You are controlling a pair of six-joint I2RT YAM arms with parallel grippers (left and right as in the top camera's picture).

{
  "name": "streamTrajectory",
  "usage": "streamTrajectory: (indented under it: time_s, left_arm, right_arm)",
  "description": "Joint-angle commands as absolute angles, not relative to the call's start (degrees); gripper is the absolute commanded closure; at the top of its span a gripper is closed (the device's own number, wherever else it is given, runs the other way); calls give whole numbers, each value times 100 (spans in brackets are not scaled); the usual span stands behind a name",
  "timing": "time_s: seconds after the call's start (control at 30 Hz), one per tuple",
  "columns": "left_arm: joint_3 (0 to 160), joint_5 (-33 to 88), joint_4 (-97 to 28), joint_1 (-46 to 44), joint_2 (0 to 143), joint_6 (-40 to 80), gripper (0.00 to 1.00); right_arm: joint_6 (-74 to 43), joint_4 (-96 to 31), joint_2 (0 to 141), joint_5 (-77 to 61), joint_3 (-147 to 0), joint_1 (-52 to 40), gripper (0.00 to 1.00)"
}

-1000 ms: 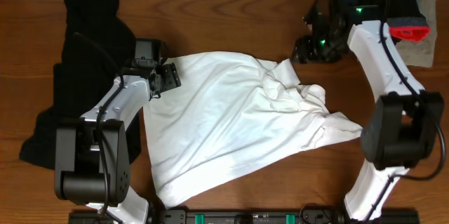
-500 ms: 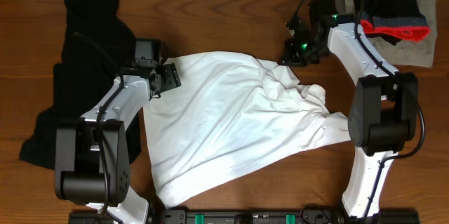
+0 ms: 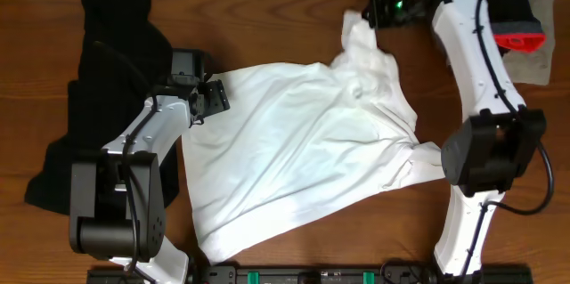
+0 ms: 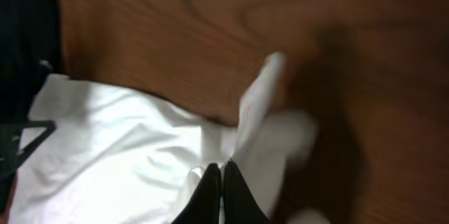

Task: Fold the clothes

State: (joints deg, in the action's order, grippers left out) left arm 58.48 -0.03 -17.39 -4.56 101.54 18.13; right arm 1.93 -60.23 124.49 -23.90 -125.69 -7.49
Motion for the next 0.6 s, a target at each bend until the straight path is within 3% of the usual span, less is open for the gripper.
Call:
streamTrajectory:
  time_s: [0.0, 0.3, 0.47, 0.57]
  left_arm:
    - [5968, -73, -1752, -429, 10228, 1758, 21]
    - [5968, -73, -1750, -429, 10228, 1758, 21]
    - [5968, -73, -1747, -429, 10228, 1758, 21]
    - [5968, -73, -1750, -429, 10228, 1758, 21]
  right_arm:
    - [676, -6357, 12433, -2401, -12822, -875, 99]
    - [2224, -8145, 12436, -2327, -12801, -1382, 99]
    - [2235, -8711, 12438, -1570, -12623, -1422, 99]
    - [1651, -8608, 12438, -967, -12307, -1273, 99]
